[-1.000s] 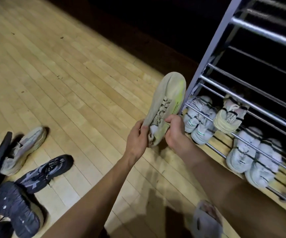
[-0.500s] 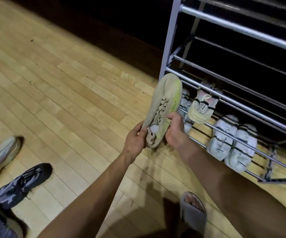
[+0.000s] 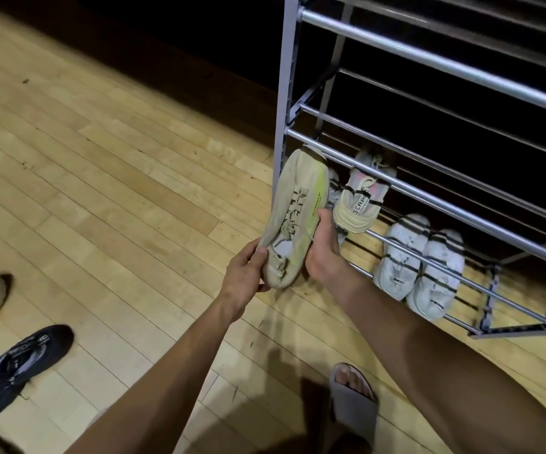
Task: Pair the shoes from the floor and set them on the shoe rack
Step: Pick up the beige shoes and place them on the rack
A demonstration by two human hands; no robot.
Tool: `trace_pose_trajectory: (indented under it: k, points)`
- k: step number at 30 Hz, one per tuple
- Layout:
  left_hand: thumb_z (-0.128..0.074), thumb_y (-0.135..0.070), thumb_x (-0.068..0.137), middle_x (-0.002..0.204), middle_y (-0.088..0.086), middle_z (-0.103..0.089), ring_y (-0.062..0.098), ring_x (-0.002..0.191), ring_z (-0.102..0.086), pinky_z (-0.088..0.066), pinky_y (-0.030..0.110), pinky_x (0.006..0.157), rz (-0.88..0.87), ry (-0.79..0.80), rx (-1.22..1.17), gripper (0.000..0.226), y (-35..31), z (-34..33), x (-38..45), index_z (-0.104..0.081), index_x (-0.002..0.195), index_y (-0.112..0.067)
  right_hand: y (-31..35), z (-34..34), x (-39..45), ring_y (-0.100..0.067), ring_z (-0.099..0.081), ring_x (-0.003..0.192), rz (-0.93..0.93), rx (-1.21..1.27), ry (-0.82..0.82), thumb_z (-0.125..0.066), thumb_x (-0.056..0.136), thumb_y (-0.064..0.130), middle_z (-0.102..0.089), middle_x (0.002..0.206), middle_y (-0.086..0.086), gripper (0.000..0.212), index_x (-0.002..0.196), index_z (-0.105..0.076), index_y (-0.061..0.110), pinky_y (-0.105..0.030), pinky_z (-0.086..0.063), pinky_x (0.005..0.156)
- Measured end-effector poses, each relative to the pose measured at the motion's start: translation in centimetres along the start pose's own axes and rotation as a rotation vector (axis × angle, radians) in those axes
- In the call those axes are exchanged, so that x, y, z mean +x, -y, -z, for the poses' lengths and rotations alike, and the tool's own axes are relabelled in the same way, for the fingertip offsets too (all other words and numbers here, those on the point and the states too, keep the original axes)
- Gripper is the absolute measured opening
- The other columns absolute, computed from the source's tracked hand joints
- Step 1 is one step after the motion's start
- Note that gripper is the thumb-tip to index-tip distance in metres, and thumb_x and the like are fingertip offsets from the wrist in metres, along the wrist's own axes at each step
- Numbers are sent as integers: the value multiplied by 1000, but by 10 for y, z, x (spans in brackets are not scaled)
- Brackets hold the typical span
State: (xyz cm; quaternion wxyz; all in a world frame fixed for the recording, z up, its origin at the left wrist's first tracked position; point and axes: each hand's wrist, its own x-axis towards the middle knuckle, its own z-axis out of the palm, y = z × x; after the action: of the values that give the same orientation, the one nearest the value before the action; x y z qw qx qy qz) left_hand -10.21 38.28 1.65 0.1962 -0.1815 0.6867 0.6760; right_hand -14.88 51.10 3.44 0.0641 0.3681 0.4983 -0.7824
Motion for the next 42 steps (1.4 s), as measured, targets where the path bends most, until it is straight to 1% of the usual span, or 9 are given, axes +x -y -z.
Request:
trace_pose_trajectory:
  k: [3, 7, 17, 20, 24, 27, 32, 37, 42]
  points:
    - [-39, -32, 105, 96, -4, -72, 1, 69, -66, -57, 28, 61, 17, 29, 3, 29, 5, 0, -3, -65, 117, -26, -1, 2, 1, -29, -62, 118, 9, -29, -1, -41, 97, 49, -66, 127, -13, 54, 134, -57, 13, -44, -52, 99]
    - [-37, -30, 106, 79, -11, -71, -1, 58, -63, -56, 24, 57, 3, 28, -20, 31, 9, 3, -9, -67, 110, -25, 0, 4, 1, -22, -64, 105, -10, -39, 22, -39, 101, 47, -68, 121, -11, 49, 130, -60, 14, -30, -54, 76]
    - [-37, -24, 103, 94, -12, -73, -3, 75, -68, -52, 18, 64, 54, 111, -117, 32, -2, -2, -30, -67, 115, -22, -6, 19, -21, -22, -71, 91, -40, -31, 0, -38, 102, 47, -74, 107, -10, 48, 113, -68, 12, -31, -57, 70]
    - [-37, -23, 102, 103, -7, -73, 6, 91, -68, -51, 19, 75, -16, 174, -43, 33, -18, -21, -39, -69, 110, -20, -5, 36, -32, -21, -71, 77, -31, 74, -19, -32, 105, 40, -77, 83, -6, 47, 101, -68, 10, -25, -56, 54]
    - [-45, -28, 102, 115, -3, -71, 13, 105, -67, -52, 31, 95, -94, 178, 11, 24, -22, -54, -46, -64, 117, -26, 4, 64, -47, -27, -71, 96, 13, 99, -46, -22, 104, 41, -74, 106, -14, 59, 119, -66, 6, -32, -58, 71]
    - [-43, -20, 102, 117, 1, -70, 17, 108, -66, -50, 40, 100, -138, 187, 21, 28, -20, -85, -51, -63, 121, -21, 20, 89, -52, -25, -71, 89, 56, 80, -138, -25, 103, 42, -74, 101, -12, 55, 114, -68, 9, -32, -55, 67]
    - [-40, -18, 103, 114, 3, -71, 19, 106, -66, -53, 38, 94, -184, 187, 32, 30, -21, -130, -56, -65, 120, -21, 47, 126, -53, -28, -72, 89, 102, 16, -229, -34, 99, 37, -75, 101, -14, 47, 107, -70, 8, -33, -58, 70]
    - [-39, -14, 103, 101, -1, -67, 8, 86, -62, -49, 10, 67, -171, 182, 18, 30, -22, -186, -56, -64, 120, -12, 65, 179, -30, -30, -70, 93, 201, -106, -372, -46, 74, 43, -74, 98, -9, 49, 102, -69, 11, -47, -58, 86]
    - [-38, -11, 100, 91, -6, -66, 5, 80, -60, -50, 18, 70, -188, 201, 47, 30, -24, -243, -48, -66, 111, -14, 82, 211, -34, -21, -60, 85, 333, -171, -451, -41, 94, 21, -63, 98, -6, 20, 109, -55, 21, -36, -50, 76]
